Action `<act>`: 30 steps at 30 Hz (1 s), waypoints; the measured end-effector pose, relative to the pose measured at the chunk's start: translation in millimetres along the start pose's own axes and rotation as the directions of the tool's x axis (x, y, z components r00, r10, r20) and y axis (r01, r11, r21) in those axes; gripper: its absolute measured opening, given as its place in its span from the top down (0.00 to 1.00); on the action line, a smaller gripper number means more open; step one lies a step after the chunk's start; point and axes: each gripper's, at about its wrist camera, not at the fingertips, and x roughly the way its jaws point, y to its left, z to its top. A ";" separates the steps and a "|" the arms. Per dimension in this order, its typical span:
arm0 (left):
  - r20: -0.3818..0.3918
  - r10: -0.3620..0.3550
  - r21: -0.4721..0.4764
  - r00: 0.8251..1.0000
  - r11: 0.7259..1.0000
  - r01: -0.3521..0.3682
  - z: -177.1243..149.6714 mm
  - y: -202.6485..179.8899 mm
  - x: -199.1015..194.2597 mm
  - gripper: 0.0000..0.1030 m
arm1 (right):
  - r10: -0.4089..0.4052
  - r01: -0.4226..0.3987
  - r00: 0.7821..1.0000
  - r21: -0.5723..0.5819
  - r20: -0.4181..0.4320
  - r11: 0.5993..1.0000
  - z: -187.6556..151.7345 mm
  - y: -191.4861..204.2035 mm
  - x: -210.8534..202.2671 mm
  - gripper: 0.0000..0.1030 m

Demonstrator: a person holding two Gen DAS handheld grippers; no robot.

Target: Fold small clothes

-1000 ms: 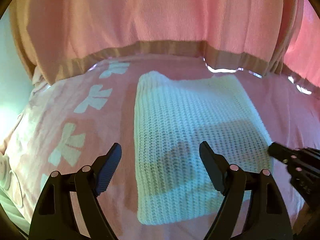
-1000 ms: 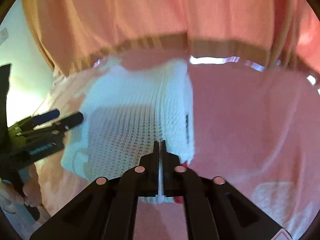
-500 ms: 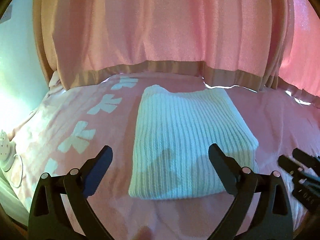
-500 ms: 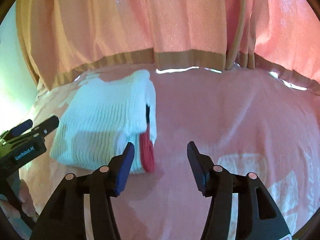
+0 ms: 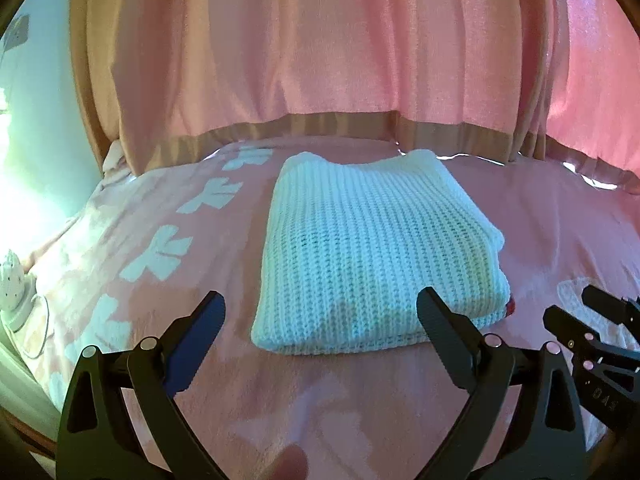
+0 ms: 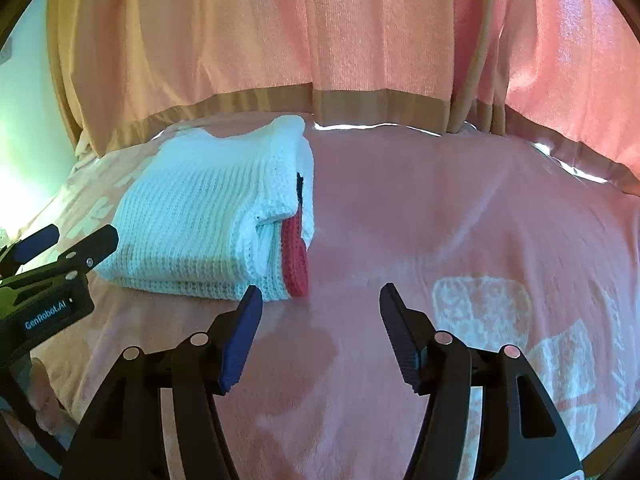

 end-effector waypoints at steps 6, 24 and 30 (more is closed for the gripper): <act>-0.004 0.014 -0.014 1.000 1.000 -0.014 -2.0 0.9 -0.7 0.09 | -0.002 0.002 1.000 -0.013 -0.006 1.000 -2.8 5.8 2.4 0.42; -0.051 0.021 -0.003 0.998 1.000 -0.021 -9.0 2.0 8.7 0.09 | 0.011 -0.011 1.000 -0.031 -0.020 0.999 -3.0 18.1 8.2 0.42; -0.068 0.012 -0.014 0.998 1.000 -0.013 -13.0 4.0 11.9 0.09 | 0.011 -0.012 1.000 -0.036 -0.017 0.999 -4.8 23.0 6.3 0.42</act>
